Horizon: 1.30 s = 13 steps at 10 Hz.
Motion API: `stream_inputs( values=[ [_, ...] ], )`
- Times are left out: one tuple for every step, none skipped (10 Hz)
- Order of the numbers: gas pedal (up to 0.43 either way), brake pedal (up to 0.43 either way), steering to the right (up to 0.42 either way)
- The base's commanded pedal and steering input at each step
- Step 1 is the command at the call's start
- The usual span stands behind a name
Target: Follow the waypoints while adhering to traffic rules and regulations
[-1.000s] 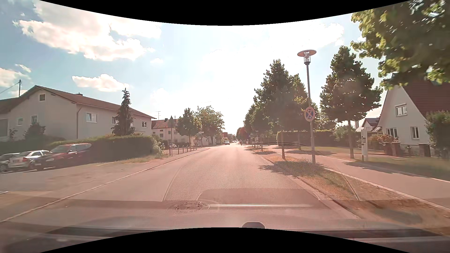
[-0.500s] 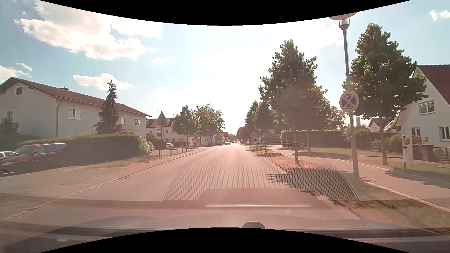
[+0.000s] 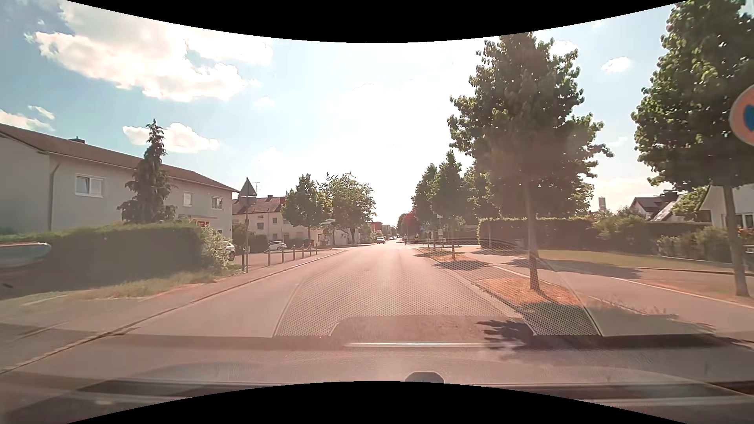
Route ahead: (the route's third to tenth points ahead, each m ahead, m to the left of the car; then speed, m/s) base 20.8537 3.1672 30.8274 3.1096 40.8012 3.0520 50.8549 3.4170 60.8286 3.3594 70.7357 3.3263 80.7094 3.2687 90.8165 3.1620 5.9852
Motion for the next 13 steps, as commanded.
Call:
stream_inputs(
  values=[
    [0.110,0.000,-0.003],
    [0.110,0.000,-0.003],
    [0.110,0.000,-0.003],
    [0.110,0.000,-0.003],
    [0.110,0.000,-0.003],
    [0.110,0.000,-0.003],
    [0.110,0.000,-0.003],
    [0.087,0.000,-0.003],
    [0.079,0.000,-0.003],
    [0.079,0.000,-0.003],
    [0.079,0.000,-0.003],
    [0.079,0.000,-0.003],
    [0.079,0.000,-0.003]
  ],
)
